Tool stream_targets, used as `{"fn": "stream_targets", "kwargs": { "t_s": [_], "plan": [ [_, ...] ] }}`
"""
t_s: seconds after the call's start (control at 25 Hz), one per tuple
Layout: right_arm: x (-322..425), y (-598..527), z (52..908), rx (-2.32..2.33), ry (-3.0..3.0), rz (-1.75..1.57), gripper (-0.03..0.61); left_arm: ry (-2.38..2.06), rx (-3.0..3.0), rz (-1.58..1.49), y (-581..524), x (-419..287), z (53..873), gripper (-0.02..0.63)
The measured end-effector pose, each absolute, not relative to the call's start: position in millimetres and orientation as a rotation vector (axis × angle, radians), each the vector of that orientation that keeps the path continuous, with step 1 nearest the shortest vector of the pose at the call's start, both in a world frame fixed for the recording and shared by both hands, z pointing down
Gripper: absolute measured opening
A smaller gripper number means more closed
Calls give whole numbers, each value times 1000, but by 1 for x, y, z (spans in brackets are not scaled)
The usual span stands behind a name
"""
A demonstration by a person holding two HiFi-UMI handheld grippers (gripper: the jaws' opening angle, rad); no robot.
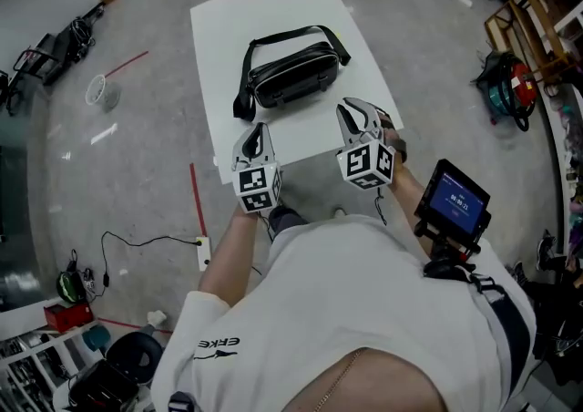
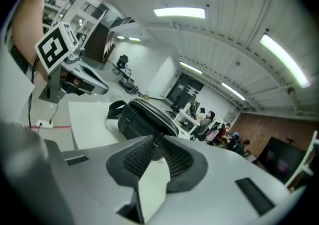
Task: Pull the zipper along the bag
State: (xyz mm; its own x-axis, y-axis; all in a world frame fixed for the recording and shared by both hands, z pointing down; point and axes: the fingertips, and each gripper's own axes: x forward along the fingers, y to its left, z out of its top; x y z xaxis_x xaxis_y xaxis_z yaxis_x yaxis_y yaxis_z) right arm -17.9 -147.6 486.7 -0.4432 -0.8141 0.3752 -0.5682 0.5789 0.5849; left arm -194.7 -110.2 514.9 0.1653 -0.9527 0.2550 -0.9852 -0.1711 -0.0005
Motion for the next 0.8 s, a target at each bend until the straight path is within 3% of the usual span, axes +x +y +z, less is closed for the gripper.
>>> {"fn": "stream_targets", "kwargs": {
  "t_s": [0.8],
  "plan": [
    [-3, -128, 513, 1180, -2451, 349, 5, -1945, 2140, 198, -77, -213, 515, 3]
  ]
}}
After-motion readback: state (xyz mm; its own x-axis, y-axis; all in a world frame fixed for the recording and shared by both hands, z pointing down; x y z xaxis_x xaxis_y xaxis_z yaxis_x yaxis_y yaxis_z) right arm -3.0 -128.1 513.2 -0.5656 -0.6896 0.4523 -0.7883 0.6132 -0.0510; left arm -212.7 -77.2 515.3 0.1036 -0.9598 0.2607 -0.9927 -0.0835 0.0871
